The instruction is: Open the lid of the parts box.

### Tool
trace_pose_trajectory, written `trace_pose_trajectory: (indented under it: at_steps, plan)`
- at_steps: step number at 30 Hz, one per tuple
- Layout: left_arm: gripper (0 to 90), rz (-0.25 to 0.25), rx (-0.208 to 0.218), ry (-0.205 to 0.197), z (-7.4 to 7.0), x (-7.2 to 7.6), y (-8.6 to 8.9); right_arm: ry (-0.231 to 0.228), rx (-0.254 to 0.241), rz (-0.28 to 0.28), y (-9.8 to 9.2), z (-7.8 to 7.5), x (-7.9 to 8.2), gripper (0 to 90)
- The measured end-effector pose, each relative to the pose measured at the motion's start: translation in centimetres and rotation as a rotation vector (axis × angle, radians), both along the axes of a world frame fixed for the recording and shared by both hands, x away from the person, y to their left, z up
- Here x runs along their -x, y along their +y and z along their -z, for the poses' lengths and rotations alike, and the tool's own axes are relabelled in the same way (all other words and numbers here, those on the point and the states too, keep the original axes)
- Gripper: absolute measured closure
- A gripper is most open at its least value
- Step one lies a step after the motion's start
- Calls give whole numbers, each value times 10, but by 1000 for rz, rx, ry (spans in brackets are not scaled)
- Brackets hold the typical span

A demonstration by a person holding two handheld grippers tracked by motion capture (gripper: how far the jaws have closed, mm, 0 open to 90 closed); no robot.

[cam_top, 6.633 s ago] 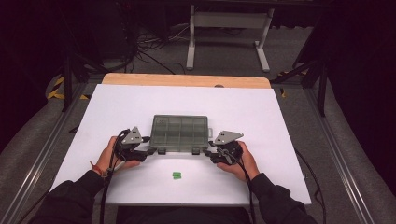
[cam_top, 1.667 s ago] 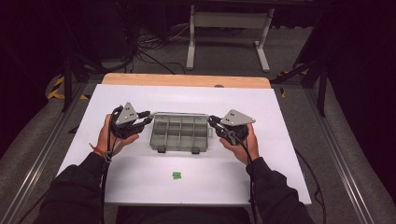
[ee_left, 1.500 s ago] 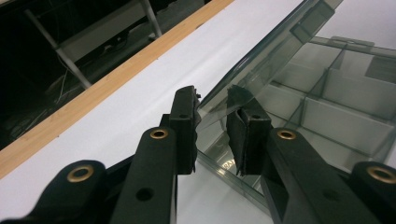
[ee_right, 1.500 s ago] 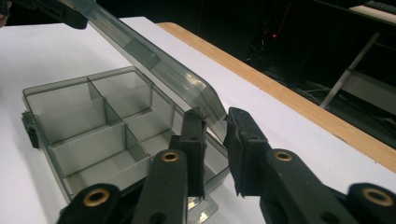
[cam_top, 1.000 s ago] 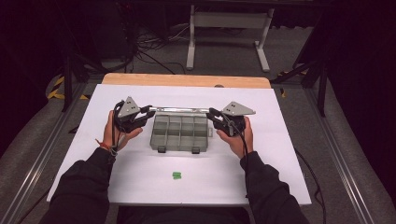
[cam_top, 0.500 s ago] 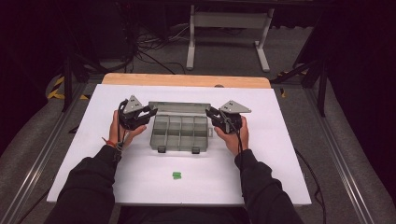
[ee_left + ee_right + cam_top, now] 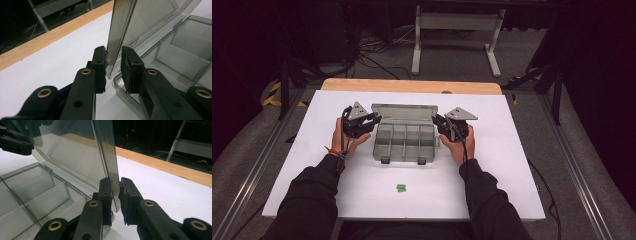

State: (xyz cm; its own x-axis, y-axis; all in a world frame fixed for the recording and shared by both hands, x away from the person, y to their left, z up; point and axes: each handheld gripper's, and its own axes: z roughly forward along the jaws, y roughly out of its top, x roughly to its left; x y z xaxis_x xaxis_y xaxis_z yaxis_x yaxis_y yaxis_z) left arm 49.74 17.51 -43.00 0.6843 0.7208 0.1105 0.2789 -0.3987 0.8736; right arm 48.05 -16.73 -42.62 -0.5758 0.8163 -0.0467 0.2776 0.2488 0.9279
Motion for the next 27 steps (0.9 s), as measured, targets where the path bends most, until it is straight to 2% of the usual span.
trace_pose_trajectory:
  at_steps: [20,27]
  plan:
    - [761,-27,-40,48,12,-10,-4,37,26,27,3,16,-11,807]
    - [763,-47,-50,51,12,-11,-4,39,26,34,4,17,-13,808]
